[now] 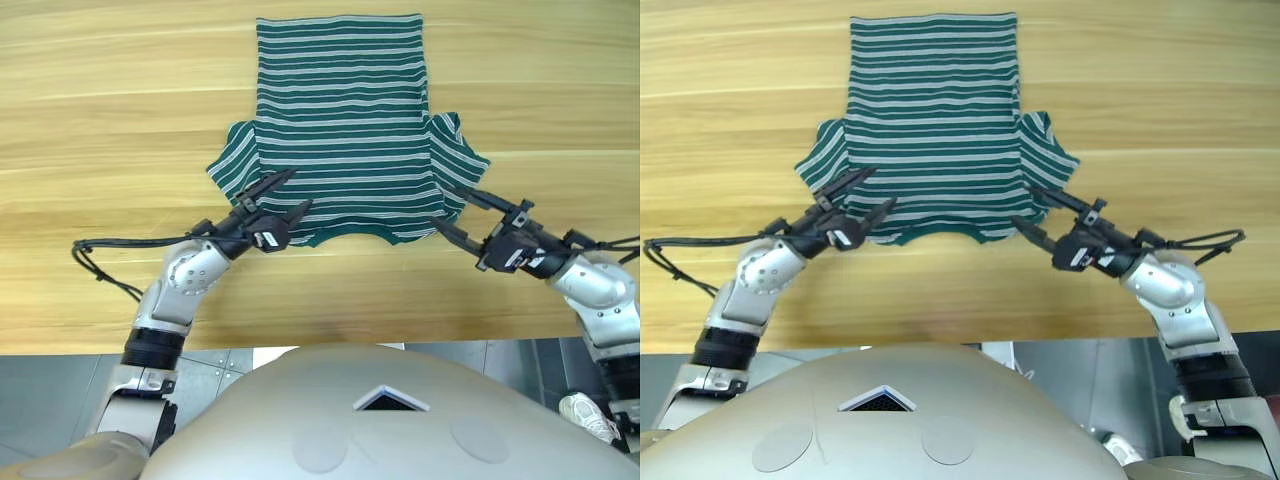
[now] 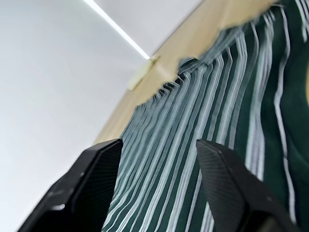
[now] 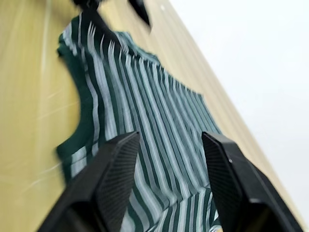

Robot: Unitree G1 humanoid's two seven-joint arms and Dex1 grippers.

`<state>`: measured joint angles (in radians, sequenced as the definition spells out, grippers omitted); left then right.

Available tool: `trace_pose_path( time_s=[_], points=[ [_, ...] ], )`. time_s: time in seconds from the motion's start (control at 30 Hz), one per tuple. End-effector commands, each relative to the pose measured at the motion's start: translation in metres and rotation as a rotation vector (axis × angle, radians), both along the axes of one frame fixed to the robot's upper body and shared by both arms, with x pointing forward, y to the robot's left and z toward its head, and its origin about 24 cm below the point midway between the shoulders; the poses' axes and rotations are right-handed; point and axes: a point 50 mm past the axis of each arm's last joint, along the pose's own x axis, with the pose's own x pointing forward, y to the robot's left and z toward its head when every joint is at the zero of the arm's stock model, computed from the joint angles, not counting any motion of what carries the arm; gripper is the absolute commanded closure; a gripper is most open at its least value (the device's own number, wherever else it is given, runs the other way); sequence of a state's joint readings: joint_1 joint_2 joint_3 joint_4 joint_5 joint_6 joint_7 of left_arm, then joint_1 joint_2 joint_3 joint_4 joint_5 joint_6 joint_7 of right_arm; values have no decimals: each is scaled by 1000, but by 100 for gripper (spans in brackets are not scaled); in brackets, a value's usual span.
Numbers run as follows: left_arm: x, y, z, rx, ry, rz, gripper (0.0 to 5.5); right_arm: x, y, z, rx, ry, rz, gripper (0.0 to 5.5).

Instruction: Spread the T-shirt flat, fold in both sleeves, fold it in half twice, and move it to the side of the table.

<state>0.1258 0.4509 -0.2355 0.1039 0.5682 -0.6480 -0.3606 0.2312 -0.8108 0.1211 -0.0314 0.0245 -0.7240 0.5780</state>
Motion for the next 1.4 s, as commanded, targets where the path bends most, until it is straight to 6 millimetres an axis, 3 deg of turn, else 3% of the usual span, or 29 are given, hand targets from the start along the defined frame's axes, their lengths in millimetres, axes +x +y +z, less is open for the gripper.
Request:
trace_pose_path(
  time_s=[0.03, 0.23, 0.4, 0.53, 0.67, 0.83, 0.93, 1.0, 1.1, 1.17, 1.23, 1.27, 1.33, 1.4],
  points=[
    [-25, 9, -20, 100, 110, -64, 267, 9, 5, -4, -38, 4, 12, 313],
    [-33, 26, -30, 157, 161, -18, 267, 25, 23, -17, -97, -16, 32, 313],
    [-44, 26, -33, 123, 182, 0, 267, 21, 11, -42, -189, 28, -30, 313],
    [-37, 26, -23, 80, 112, 36, 267, 21, 14, -35, -134, -4, -34, 313],
    [-58, 24, -25, 74, 161, 0, 267, 23, 13, -28, -110, -26, -36, 313],
    [-64, 21, -16, 49, 140, -11, 267, 33, 18, -19, -73, -80, -48, 313],
    [-54, 18, 1, -32, 42, 20, 267, 35, 20, -16, -64, -94, -47, 313],
    [-37, 17, 25, -140, -108, 82, 267, 35, 23, -13, -52, -106, -37, 313],
    [-20, 30, 67, -235, -352, 184, 267, 35, 27, -9, -33, -122, -33, 313],
    [-20, 43, 93, -228, -495, 258, 267, 37, 27, -9, -35, -129, -40, 313],
    [-26, 64, 110, -107, -580, 339, 267, 38, 26, -10, -35, -131, -53, 313],
    [-32, 83, 107, 22, -553, 397, 267, 39, 26, -10, -38, -129, -47, 313],
    [-51, 108, 83, 269, -358, 431, 267, 42, 26, -10, -55, -126, -34, 313],
    [-76, 112, 60, 391, -135, 362, 267, 45, 24, -10, -72, -126, -38, 313]
  ],
)
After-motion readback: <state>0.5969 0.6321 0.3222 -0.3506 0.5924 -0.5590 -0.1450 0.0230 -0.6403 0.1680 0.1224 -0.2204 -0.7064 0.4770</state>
